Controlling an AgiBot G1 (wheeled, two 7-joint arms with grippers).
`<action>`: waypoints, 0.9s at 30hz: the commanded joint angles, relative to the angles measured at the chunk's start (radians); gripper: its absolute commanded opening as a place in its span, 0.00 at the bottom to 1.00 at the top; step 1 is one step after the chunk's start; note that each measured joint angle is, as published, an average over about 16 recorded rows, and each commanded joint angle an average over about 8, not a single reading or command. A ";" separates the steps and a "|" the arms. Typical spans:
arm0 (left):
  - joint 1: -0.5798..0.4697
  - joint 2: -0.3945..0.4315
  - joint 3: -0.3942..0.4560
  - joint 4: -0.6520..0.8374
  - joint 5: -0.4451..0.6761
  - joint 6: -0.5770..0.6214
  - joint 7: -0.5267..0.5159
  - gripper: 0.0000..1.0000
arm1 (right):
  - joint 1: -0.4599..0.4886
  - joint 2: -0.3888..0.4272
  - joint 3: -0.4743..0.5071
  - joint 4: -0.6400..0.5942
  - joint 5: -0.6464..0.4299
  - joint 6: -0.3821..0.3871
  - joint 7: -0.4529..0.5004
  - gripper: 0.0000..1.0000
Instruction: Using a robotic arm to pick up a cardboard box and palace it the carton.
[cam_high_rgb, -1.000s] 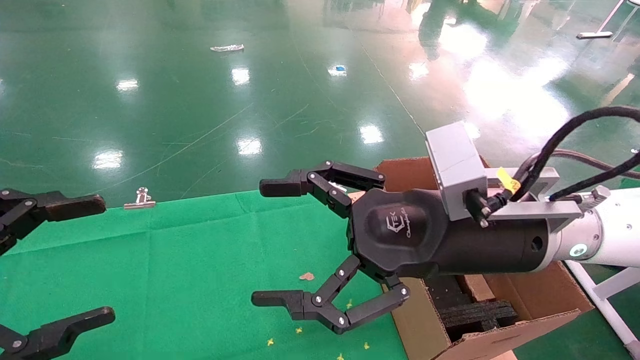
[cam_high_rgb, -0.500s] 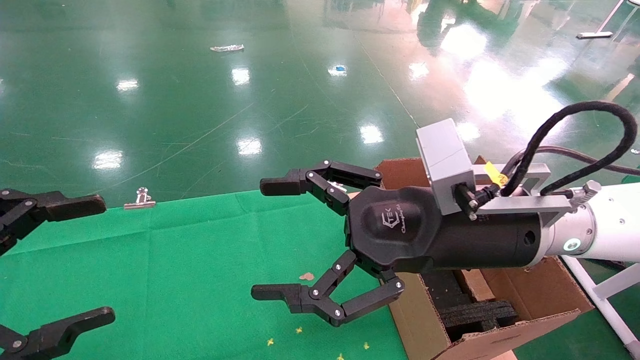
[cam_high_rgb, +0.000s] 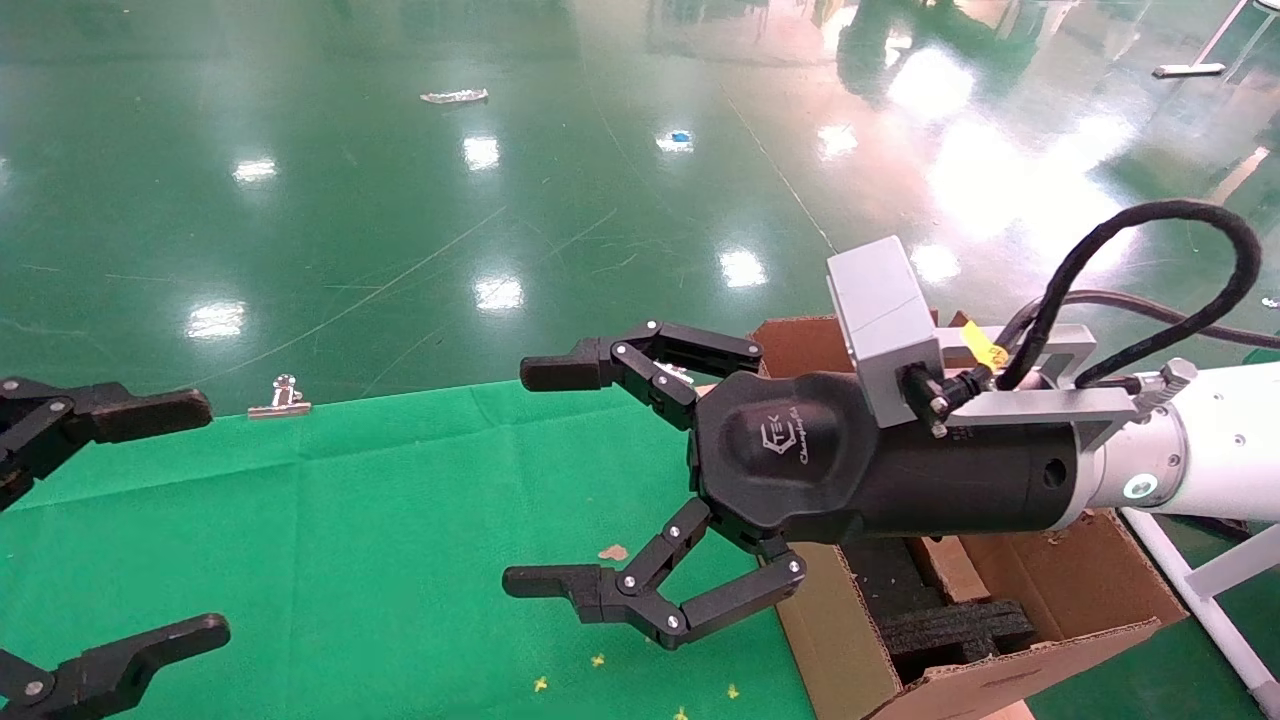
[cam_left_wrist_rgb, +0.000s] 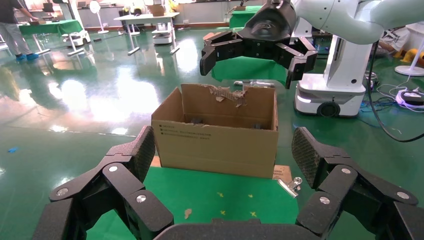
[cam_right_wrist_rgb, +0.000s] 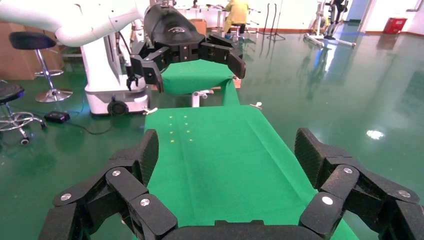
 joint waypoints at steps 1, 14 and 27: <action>0.000 0.000 0.000 0.000 0.000 0.000 0.000 1.00 | 0.001 0.000 -0.001 0.000 0.000 0.000 0.000 1.00; 0.000 0.000 0.000 0.000 0.000 0.000 0.000 1.00 | 0.003 0.000 -0.003 -0.002 -0.001 0.001 0.001 1.00; 0.000 0.000 0.000 0.000 0.000 0.000 0.000 1.00 | 0.004 0.000 -0.004 -0.002 -0.002 0.001 0.002 1.00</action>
